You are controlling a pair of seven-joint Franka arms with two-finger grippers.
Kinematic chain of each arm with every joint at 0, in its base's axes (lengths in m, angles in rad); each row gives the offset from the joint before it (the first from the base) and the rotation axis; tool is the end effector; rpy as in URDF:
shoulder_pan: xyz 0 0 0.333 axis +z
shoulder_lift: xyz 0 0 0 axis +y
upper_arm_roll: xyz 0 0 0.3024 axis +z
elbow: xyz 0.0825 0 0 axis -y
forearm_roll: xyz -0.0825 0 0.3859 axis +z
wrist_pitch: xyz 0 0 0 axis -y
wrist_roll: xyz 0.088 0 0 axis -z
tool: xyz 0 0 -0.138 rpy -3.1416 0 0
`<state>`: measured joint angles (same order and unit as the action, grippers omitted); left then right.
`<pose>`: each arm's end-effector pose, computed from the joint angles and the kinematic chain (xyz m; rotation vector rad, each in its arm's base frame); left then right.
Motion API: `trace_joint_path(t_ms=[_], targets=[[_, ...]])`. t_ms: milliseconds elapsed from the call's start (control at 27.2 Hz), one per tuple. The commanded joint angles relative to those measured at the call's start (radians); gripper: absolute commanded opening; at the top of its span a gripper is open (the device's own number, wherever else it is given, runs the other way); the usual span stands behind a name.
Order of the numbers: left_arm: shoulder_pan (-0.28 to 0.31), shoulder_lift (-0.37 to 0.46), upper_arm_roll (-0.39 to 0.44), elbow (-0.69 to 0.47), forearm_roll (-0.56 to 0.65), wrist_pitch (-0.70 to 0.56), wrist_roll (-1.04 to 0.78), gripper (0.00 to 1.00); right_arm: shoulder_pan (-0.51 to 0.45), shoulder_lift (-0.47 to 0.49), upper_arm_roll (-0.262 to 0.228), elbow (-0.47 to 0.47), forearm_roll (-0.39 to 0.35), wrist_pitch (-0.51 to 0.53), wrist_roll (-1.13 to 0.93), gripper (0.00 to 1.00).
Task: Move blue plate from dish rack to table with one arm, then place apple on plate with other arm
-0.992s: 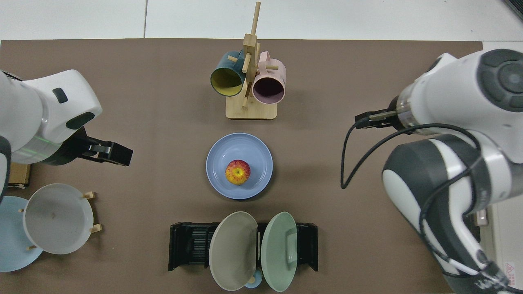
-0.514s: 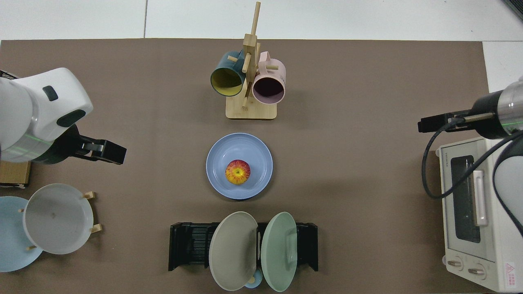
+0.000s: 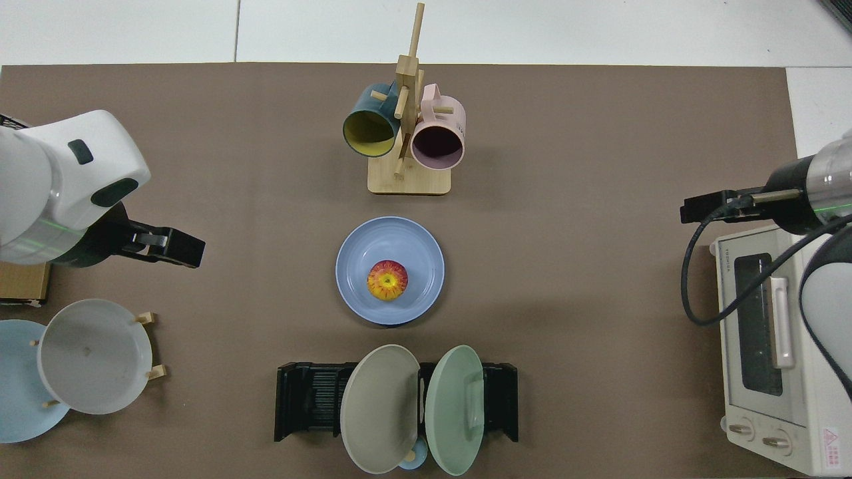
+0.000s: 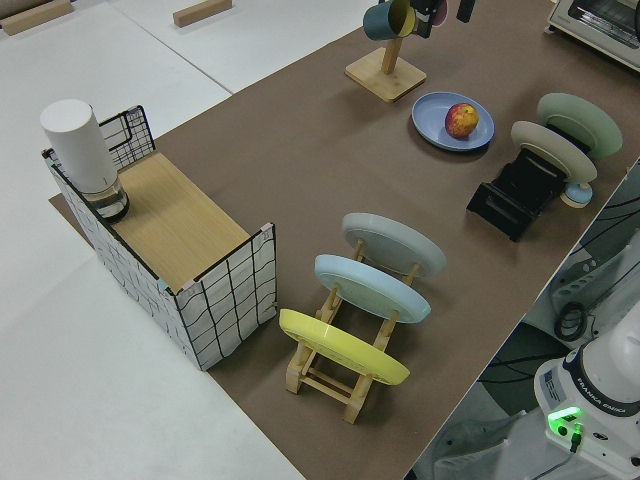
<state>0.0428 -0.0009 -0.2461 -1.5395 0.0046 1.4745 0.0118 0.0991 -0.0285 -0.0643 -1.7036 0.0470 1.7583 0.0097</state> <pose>0.5332 -0.1093 0.5870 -3.1111 0.3354 0.0992 0.5649 0.0249 0.5494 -3.0887 -0.0281 -0.1268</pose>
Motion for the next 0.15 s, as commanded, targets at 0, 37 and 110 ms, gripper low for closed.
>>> trace_joint_path(t_ms=[0, 37, 110], targets=[[0.006, -0.019, -0.001, -0.013, -0.009, -0.013, -0.001, 1.0, 0.001, -0.019, -0.003, -0.025, -0.022, 0.024, 0.079, 1.0], [0.006, -0.019, -0.001, -0.014, -0.009, -0.013, -0.001, 1.0, -0.001, -0.019, -0.005, -0.025, -0.022, 0.024, 0.082, 1.0], [0.006, -0.019, -0.001, -0.014, -0.009, -0.011, -0.001, 1.0, -0.001, -0.019, -0.005, -0.027, -0.024, 0.024, 0.084, 1.0]])
